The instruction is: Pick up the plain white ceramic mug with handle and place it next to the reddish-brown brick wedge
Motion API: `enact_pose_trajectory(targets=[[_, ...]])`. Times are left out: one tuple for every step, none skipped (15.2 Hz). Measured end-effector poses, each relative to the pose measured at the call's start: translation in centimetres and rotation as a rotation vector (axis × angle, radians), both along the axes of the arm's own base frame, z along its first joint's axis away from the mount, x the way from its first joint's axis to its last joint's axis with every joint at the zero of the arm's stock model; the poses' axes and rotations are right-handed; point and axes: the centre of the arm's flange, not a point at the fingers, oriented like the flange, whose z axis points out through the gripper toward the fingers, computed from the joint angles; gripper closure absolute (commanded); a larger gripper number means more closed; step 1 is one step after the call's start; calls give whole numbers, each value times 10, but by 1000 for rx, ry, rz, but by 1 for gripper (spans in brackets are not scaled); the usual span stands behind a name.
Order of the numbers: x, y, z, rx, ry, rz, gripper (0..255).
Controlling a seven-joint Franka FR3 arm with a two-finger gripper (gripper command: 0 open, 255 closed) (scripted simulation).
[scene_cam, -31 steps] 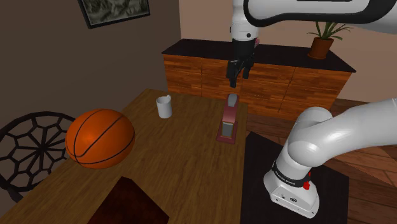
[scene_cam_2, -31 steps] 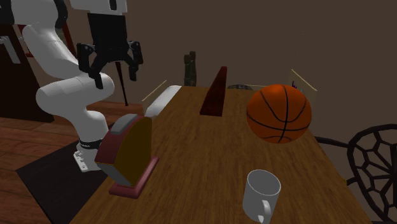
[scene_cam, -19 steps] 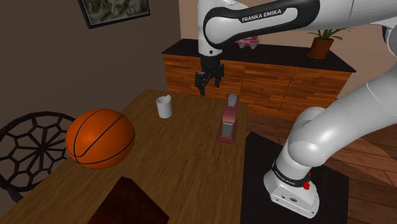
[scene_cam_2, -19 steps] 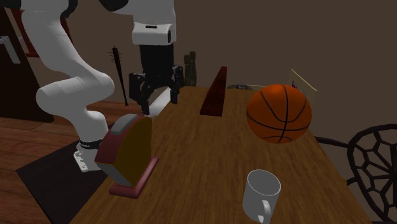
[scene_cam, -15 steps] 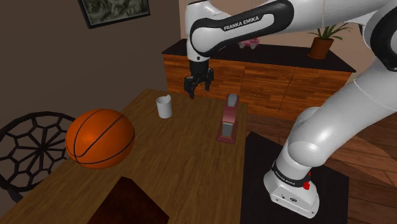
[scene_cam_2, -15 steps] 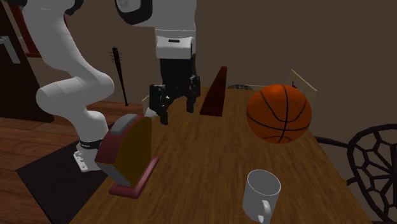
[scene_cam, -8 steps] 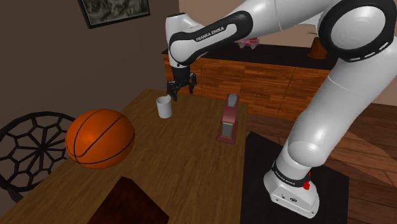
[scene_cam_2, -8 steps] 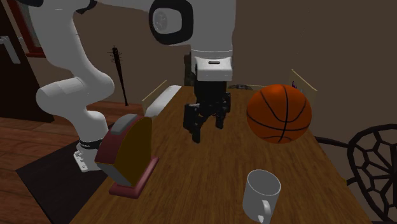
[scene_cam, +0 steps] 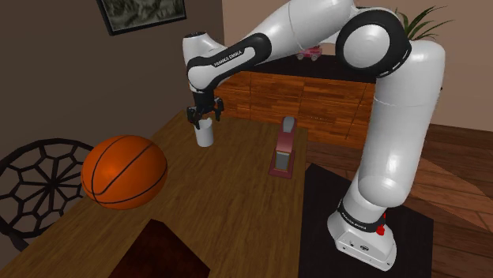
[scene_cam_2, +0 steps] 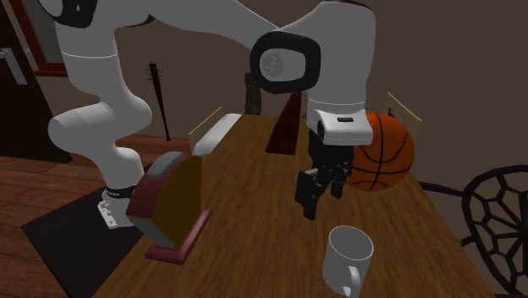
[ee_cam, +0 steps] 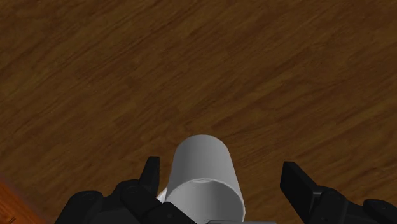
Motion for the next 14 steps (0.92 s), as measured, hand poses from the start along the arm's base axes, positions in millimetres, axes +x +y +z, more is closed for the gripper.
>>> enact_pose_trajectory(targets=[[14,3,-5,0,-3,-6,0],[26,3,-9,-1,-7,-11,0],[35,5,-14,-1,-11,-17,0],[46,8,-17,-1,-14,-22,0],[58,12,-24,-2,-19,-27,0],[65,13,-27,-2,-20,-31,0],[69,14,-31,-2,-21,-33,0],[71,14,-36,-2,-22,-33,0],[72,14,-41,-2,-22,-34,0],[72,14,-45,-2,-23,-34,0],[73,14,-50,-2,-22,-34,0],[73,13,-55,-2,-23,-34,0],[74,13,-61,-2,-23,-34,0],[74,13,-65,-2,-22,-35,0]])
